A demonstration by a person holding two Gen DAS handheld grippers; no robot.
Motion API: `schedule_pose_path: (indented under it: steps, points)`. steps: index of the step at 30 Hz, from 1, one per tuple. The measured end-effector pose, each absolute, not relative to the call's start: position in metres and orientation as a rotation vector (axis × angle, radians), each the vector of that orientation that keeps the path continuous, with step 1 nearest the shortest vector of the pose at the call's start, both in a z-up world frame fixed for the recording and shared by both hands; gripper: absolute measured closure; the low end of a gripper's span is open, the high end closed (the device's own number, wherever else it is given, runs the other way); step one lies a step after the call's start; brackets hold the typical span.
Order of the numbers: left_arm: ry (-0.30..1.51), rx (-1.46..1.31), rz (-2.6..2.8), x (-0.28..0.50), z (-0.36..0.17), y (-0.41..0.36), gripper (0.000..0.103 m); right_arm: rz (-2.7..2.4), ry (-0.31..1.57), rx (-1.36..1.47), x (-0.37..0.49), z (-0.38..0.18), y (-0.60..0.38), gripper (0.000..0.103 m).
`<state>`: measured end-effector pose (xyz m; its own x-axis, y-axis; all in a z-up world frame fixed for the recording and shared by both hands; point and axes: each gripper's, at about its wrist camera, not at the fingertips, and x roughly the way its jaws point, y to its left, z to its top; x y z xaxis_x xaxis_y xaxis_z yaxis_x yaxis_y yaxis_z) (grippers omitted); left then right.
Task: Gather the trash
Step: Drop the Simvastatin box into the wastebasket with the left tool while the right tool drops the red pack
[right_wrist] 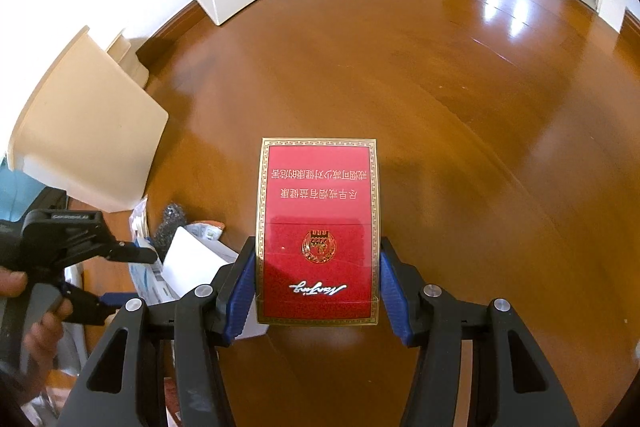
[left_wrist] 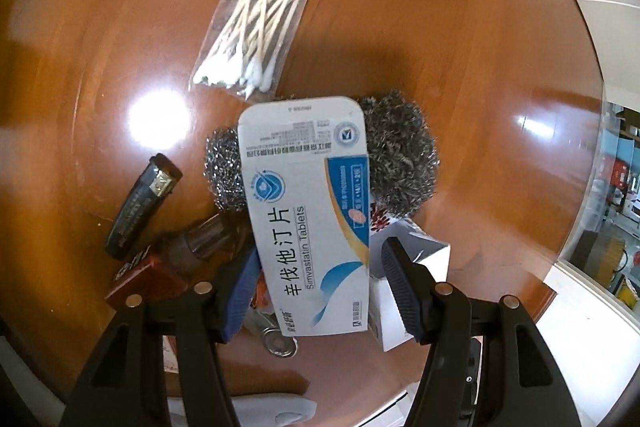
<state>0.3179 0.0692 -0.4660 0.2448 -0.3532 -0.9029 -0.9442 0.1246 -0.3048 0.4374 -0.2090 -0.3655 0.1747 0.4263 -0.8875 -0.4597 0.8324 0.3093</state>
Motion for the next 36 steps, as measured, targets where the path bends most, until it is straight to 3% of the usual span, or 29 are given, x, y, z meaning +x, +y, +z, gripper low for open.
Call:
schedule_pose_path:
  steps: [3,13,19,23,25,29,36]
  points:
    - [1.305,-1.384,0.674,0.321,-0.463,0.068,0.052,0.614,1.252,-0.021,0.437,-0.367,-0.216,0.045]
    - [1.278,-1.340,0.574,0.313,-0.431,0.083,0.053,0.631,1.249,-0.004,0.431,-0.363,-0.207,0.045]
    - [1.322,-1.078,0.381,0.319,-0.348,0.069,0.053,0.632,1.225,0.030,0.430,-0.351,-0.205,0.045]
    - [1.261,-0.736,0.272,0.330,-0.251,0.064,0.053,0.635,1.213,0.047,0.430,-0.342,-0.205,0.045]
    - [1.161,-0.574,0.285,0.338,-0.194,0.083,0.053,0.644,1.205,0.047,0.428,-0.337,-0.204,0.045]
    - [1.102,-0.410,0.385,0.346,-0.143,0.139,0.053,0.657,1.196,0.069,0.425,-0.333,-0.199,0.045]
    - [1.190,-0.245,0.621,0.344,-0.157,0.239,0.053,0.676,1.215,0.082,0.415,-0.334,-0.189,0.045]
